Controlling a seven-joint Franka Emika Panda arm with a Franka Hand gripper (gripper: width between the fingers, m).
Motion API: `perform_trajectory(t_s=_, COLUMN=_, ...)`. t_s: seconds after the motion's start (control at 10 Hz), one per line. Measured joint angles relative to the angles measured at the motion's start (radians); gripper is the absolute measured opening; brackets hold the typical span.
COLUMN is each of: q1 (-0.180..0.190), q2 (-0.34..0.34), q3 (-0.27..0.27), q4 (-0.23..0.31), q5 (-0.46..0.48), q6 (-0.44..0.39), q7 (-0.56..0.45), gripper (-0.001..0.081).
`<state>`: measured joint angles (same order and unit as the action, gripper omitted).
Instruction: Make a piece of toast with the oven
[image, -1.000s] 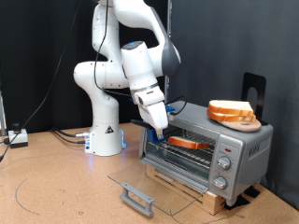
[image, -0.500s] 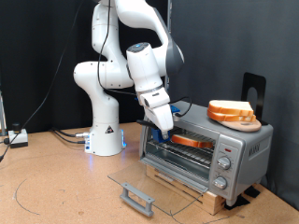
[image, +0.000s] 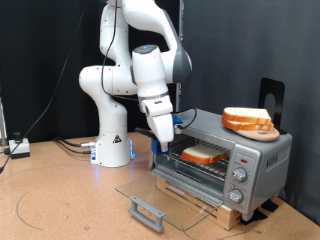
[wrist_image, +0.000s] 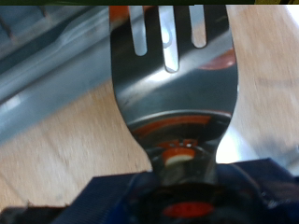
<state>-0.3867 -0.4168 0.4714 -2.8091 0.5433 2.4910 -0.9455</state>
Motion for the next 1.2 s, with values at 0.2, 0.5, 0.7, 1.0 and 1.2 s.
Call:
perform_trajectory(t_s=0.2, q1=-0.049, q2=0.001, q3=-0.012, q4=0.011, q5=-0.024, q6=-0.026, q7=-0.004, gripper=0.0464)
perform_trajectory(t_s=0.5, q1=-0.058, q2=-0.001, q3=-0.092, q4=0.025, q5=0.037, q6=-0.077, q7=-0.047, gripper=0.0464)
perform_trajectory(t_s=0.7, q1=-0.068, q2=-0.011, q3=-0.151, q4=0.031, q5=0.076, q6=-0.089, q7=-0.060, gripper=0.0464)
perform_trajectory(t_s=1.0, q1=-0.094, q2=-0.038, q3=-0.196, q4=0.049, q5=0.069, q6=-0.177, q7=-0.060, gripper=0.0464)
perform_trajectory(t_s=1.2, q1=-0.080, q2=-0.056, q3=-0.230, q4=0.070, q5=0.157, q6=-0.240, q7=-0.096, gripper=0.0464)
